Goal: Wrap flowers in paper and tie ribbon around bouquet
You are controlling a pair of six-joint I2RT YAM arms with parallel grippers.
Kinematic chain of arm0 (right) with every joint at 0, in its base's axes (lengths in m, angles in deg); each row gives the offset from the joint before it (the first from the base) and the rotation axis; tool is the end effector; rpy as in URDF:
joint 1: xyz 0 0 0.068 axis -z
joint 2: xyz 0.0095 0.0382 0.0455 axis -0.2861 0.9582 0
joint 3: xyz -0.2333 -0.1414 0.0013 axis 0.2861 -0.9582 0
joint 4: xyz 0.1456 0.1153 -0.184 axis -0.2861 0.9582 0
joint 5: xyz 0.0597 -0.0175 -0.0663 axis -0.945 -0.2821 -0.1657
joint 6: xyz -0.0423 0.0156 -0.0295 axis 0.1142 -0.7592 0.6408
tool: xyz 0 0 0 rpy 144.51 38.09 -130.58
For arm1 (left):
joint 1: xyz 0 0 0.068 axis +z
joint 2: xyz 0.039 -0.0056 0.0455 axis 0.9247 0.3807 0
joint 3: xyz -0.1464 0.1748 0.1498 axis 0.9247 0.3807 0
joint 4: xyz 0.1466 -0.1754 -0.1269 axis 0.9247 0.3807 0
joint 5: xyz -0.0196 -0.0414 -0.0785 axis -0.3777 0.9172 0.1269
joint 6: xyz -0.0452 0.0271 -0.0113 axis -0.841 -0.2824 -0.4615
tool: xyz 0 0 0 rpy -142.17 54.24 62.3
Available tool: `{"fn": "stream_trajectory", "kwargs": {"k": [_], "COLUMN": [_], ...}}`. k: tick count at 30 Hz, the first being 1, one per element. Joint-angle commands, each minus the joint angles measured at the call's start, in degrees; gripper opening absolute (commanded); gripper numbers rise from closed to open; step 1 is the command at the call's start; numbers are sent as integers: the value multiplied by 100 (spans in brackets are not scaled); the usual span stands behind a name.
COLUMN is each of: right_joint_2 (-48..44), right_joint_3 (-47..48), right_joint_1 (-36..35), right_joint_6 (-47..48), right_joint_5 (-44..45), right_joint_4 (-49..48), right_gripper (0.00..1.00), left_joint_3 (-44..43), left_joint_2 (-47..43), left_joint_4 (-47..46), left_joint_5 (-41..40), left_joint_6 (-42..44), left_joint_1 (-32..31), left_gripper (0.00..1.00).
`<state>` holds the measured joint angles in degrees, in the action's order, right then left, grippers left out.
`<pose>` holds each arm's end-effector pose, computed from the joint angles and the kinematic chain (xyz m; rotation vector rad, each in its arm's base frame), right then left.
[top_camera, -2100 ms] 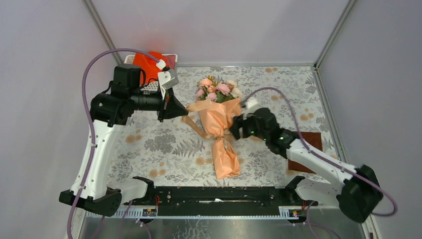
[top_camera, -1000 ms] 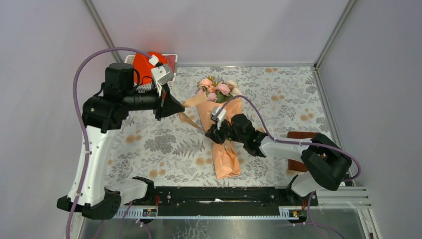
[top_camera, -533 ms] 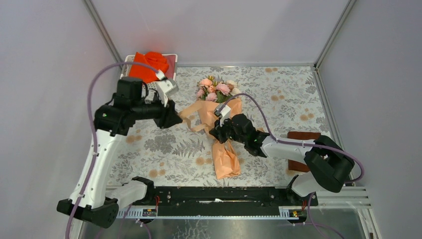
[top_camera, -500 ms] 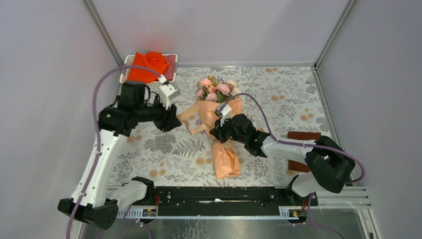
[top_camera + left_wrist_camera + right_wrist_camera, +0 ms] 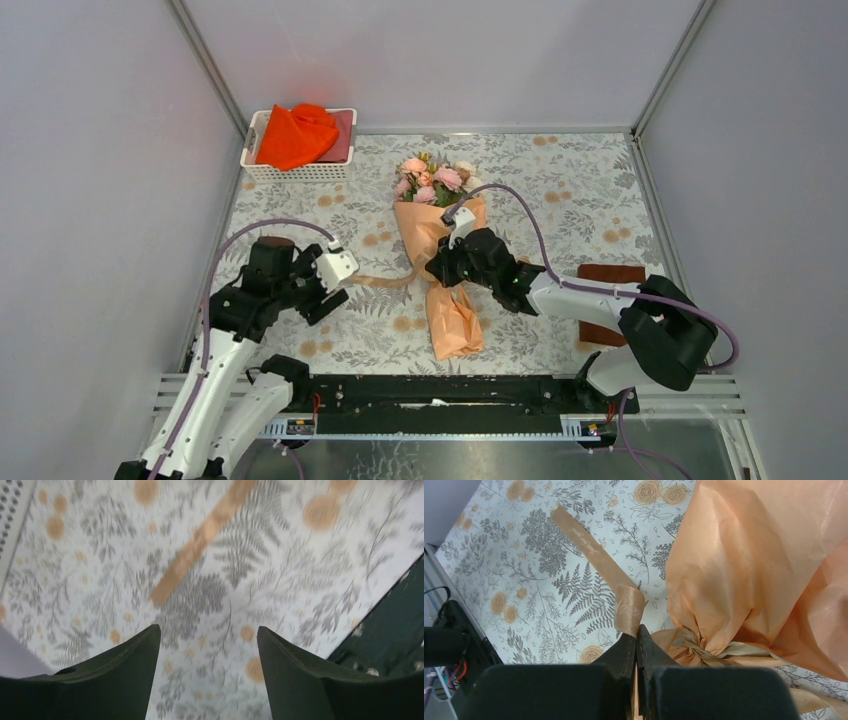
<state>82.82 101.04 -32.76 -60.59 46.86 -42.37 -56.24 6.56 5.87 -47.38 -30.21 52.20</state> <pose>0.2023 0.2386 0.2175 -0.5483 1.9358 0.8373 0.1166 -0.0416 0.2842 1.3153 2.0829 -0.1099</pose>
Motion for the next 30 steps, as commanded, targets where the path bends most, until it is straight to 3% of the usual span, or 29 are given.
{"fn": "stream_trajectory", "kwargs": {"k": [1,5,9,16,21,25,27,30], "right_joint_2": [32,14,-60,-74,-83,-66,-56,-55], "right_joint_3": [315,449,451,281,268,304,318,303], "right_joint_1": [-5,-8,-5,-6,-3,-6,-2,-1], "right_joint_6": [-488,-551,-648,-936,-903,-885,-902,-959], "right_joint_5": [120,119,233,593,743,781,773,809], "right_joint_4": [-330,-197,-145,-304,-264,-261,-266,-286], "right_gripper": [0,0,0,0,0,0,0,0], "left_joint_3": [578,1292,1356,2125,2448,2556,2597,2617], "left_joint_2": [-96,743,1987,3147,3539,3671,3761,3879], "left_joint_4": [-2355,-5083,-6350,-8823,-9931,-10502,-10740,-10928], "left_joint_5": [1416,1695,1635,1613,1362,504,173,-138], "left_joint_6": [-1585,-2514,-2351,-2719,-3768,-4356,-4617,-4961], "left_joint_1": [-104,-455,-919,-1674,-1961,-2265,-2418,-2575], "left_gripper": [78,89,99,98,87,51,50,57]}}
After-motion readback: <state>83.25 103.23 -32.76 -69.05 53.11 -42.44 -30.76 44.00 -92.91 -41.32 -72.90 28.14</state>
